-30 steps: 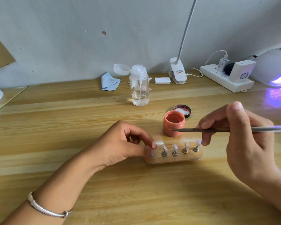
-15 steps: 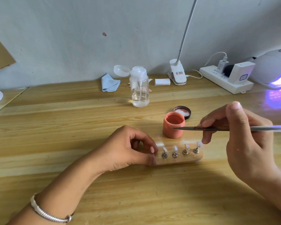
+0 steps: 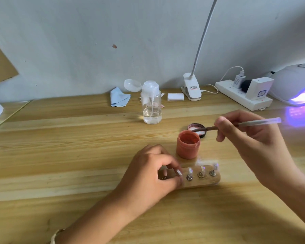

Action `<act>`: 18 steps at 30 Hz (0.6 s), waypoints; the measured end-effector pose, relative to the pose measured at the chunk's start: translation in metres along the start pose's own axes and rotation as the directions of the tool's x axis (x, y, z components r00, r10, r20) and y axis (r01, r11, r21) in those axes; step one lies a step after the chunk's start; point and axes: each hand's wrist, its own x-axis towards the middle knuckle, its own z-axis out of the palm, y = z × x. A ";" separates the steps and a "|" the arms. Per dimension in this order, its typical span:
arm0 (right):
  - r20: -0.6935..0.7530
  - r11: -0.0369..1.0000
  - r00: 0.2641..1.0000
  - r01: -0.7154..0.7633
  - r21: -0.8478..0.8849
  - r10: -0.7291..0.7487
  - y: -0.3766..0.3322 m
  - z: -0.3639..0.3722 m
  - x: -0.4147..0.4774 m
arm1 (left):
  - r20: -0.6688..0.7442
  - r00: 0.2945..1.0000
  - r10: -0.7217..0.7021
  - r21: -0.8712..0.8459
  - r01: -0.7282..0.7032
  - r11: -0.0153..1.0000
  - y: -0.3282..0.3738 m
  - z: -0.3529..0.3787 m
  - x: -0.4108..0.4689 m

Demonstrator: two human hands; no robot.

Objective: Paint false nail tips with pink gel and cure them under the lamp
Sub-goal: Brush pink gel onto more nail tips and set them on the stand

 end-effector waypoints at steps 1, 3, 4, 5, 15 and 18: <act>0.009 0.999 1.000 0.009 -0.040 -0.008 0.000 -0.001 0.000 | -0.010 0.999 0.052 0.074 -0.051 0.996 0.000 0.000 -0.001; -0.007 0.991 0.999 0.044 -0.124 -0.045 0.000 -0.001 0.000 | -0.042 0.982 0.182 0.250 -0.166 0.954 0.002 0.001 -0.001; -0.026 0.984 0.997 0.066 -0.165 -0.071 0.000 -0.001 0.000 | -0.061 0.968 0.245 0.321 -0.213 0.923 0.003 0.001 -0.001; -0.043 0.976 0.994 0.085 -0.201 -0.096 0.000 -0.001 0.000 | -0.079 0.950 0.301 0.364 -0.254 0.896 0.005 0.002 -0.002; 0.048 0.930 0.995 0.097 -0.354 -0.085 0.007 0.016 0.000 | -0.284 0.948 0.141 0.016 -0.142 0.990 0.007 -0.008 -0.001; 0.069 0.909 0.994 0.105 -0.402 -0.085 0.009 0.018 0.002 | -0.252 0.966 0.065 -0.106 -0.094 0.990 0.004 -0.009 -0.001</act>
